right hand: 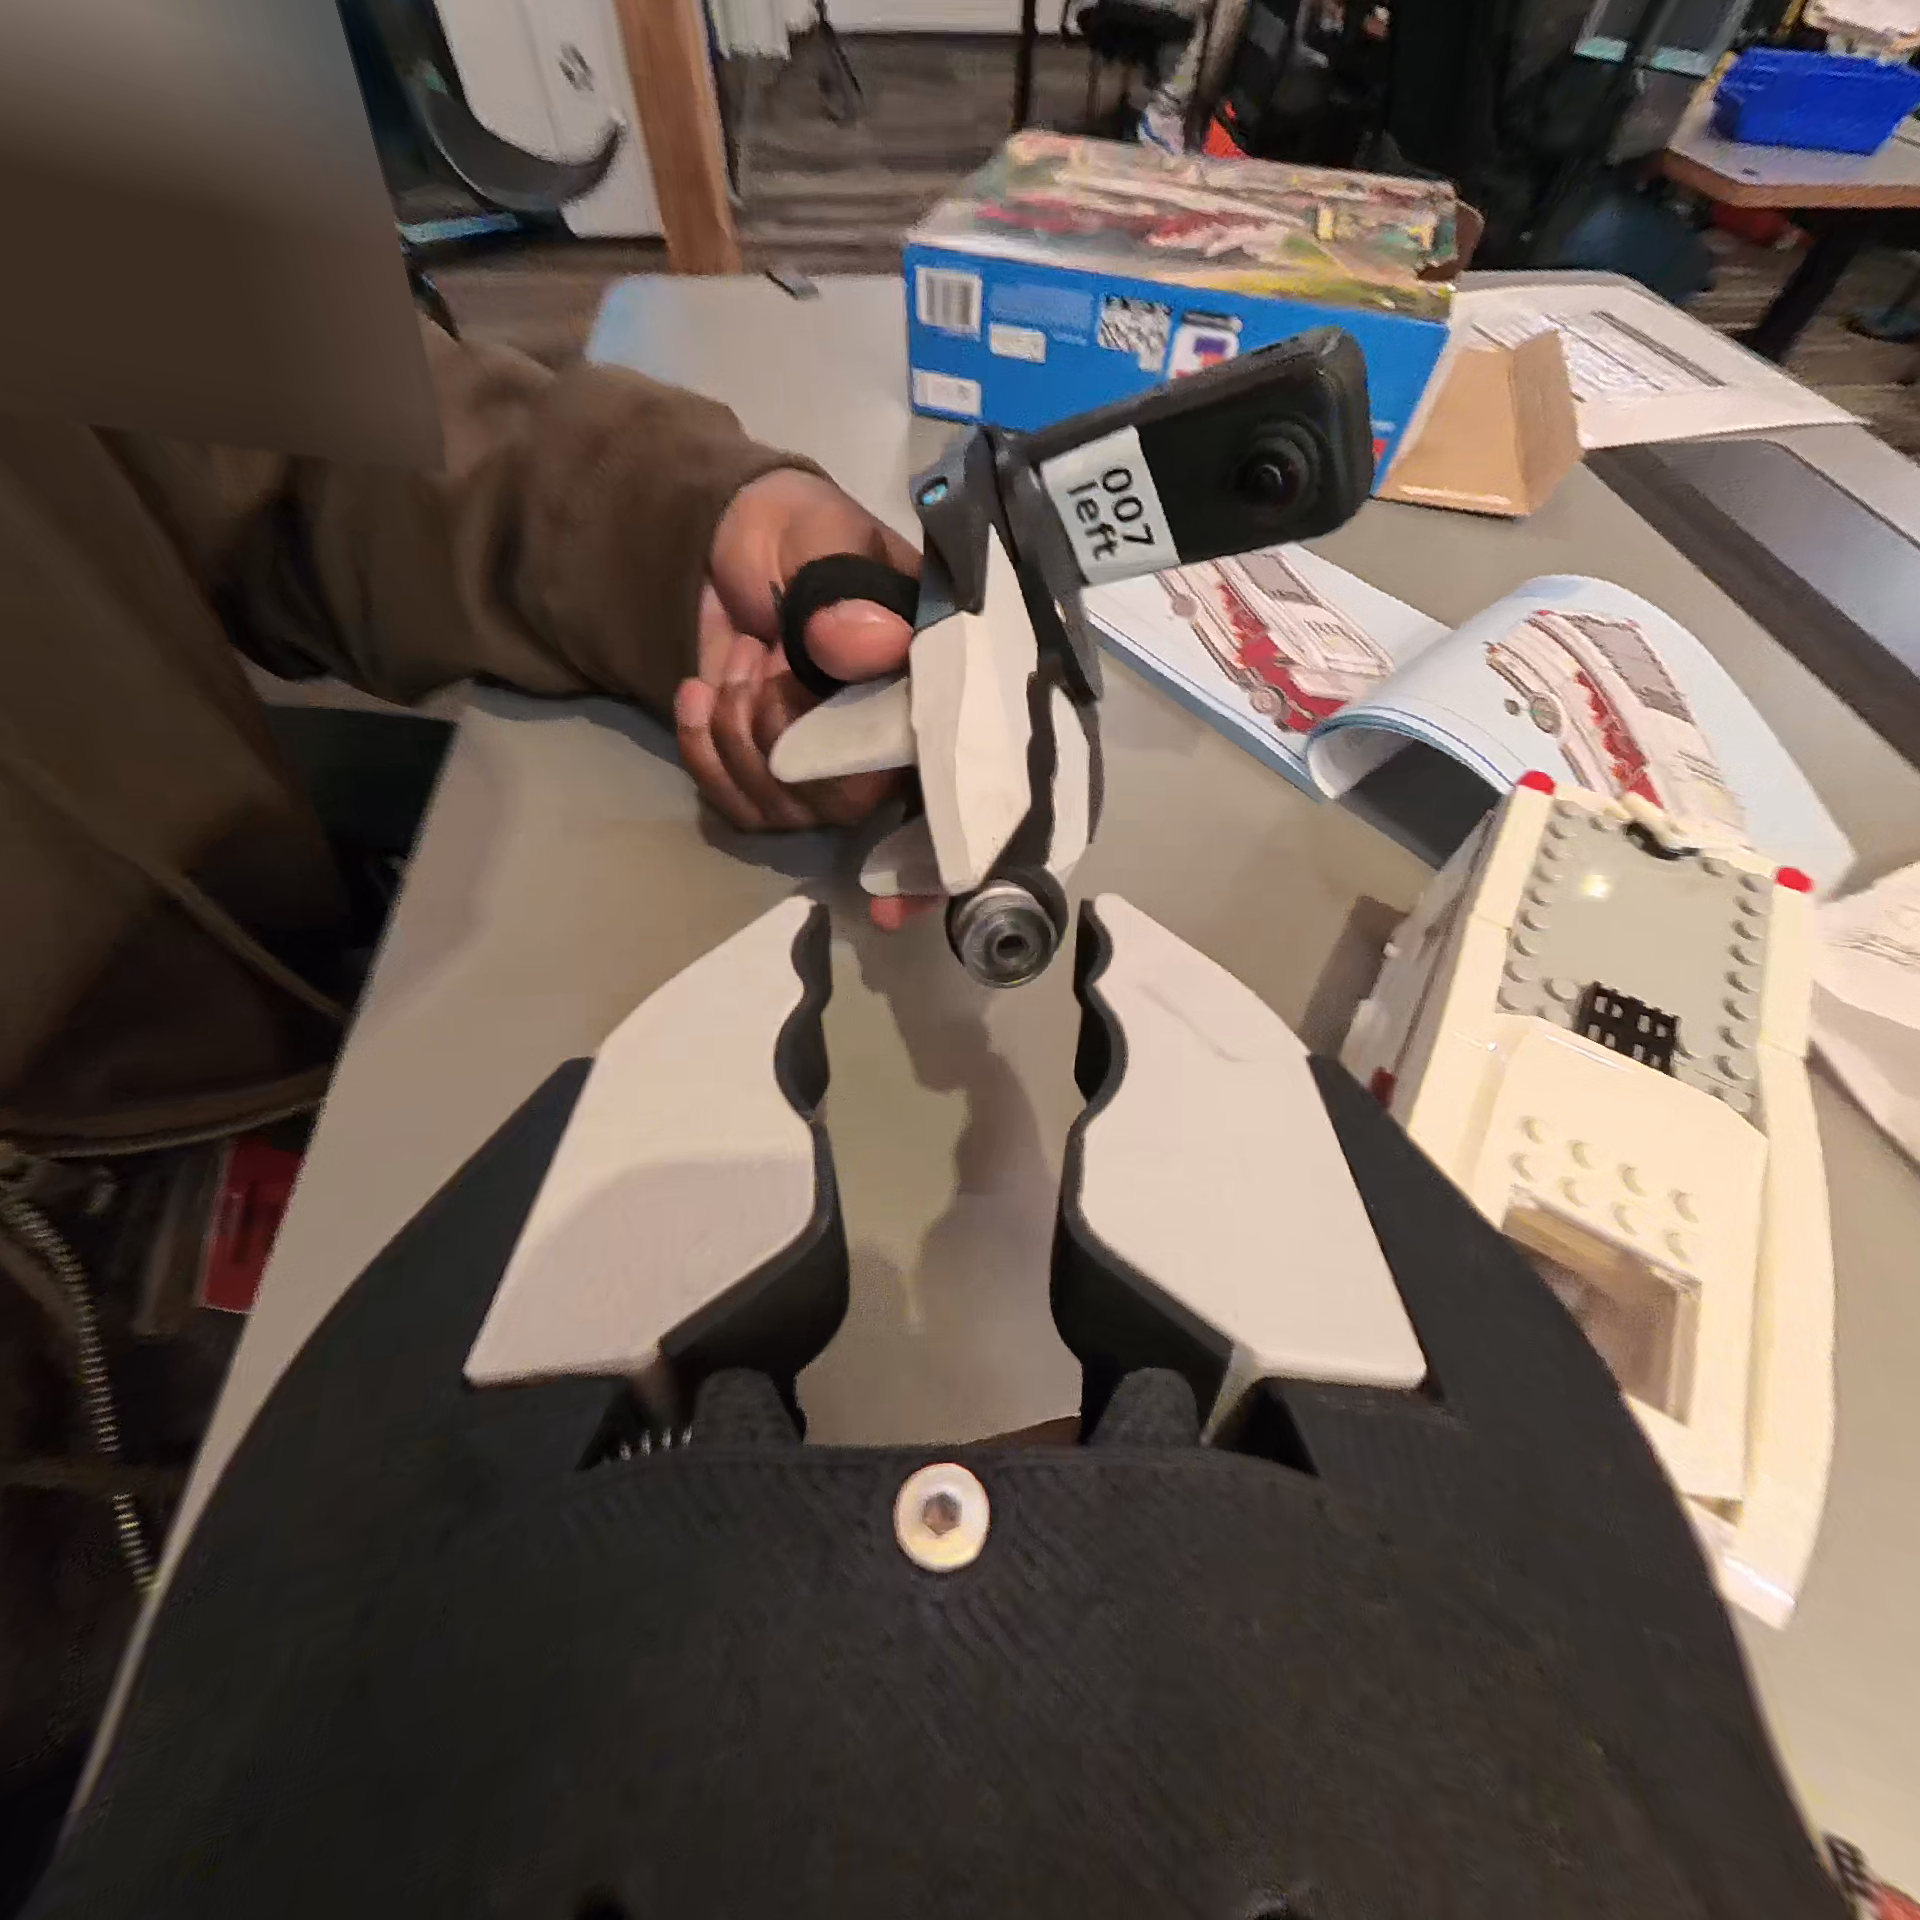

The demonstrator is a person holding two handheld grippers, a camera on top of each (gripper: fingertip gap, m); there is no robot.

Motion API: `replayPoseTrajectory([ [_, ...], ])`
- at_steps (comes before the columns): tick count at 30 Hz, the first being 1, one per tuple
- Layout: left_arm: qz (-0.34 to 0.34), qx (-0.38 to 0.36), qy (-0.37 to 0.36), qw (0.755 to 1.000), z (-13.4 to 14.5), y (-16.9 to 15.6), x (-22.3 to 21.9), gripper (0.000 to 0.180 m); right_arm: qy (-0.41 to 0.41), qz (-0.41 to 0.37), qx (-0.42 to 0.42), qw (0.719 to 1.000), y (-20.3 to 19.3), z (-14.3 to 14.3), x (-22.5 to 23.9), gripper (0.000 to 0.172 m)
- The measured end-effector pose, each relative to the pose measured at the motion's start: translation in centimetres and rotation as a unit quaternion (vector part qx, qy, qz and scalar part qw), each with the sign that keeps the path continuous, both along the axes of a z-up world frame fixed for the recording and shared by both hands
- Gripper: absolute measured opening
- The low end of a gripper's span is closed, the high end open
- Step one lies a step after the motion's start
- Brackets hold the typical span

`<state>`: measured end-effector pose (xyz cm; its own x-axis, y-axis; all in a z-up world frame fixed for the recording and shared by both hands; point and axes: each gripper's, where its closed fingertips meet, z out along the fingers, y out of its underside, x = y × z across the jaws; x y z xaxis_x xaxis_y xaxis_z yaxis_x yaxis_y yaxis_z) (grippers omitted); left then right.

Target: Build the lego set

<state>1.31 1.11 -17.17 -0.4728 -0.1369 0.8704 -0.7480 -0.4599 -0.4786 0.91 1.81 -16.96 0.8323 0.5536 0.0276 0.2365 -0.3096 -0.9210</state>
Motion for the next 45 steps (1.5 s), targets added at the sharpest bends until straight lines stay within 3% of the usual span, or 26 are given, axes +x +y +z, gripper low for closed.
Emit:
replayPoseTrajectory([
  [4, -0.02, 0.005, -0.016, 1.0, 0.4, -0.7, -0.6, 0.009, 0.032, 0.006, -0.01, 0.999, -0.1, 0.2, 0.0, 0.041],
  [8, -0.028, 0.002, -0.006, 1.0, -0.1, -1.0, -0.6, 0.009, 0.006, 0.009, -0.039, 0.999, -0.1, -1.5, 0.0, 0.04],
  [17, -0.071, -0.005, -0.04, 0.997, 1.0, -2.2, -1.9, 0.009, 0.048, 0.058, -0.03, 0.997, -1.1, -0.5, -1.0, 0.034],
  [25, -0.031, 0.007, -0.013, 0.999, 0.2, -1.6, -0.7, 0.01, 0.025, 0.028, -0.045, 0.998, -0.4, -1.6, -0.5, 0.025],
  [34, 0.018, 0.111, -0.013, 0.994, -1.4, -0.9, 0.2, 0.019, 0.017, -0.008, -0.077, 0.997, 0.0, -2.5, 0.6, 0.024],
  [42, 0.019, 0.12, -0.003, 0.993, -2.1, -1.0, 0.3, 0.019, -0.019, -0.016, -0.088, 0.996, 0.0, -3.3, 0.6, 0.024],
  [45, 0.017, 0.113, -0.003, 0.993, -2.0, -1.1, 0.3, 0.012, -0.018, -0.02, -0.095, 0.995, 0.1, -3.5, 0.6, 0.024],
])
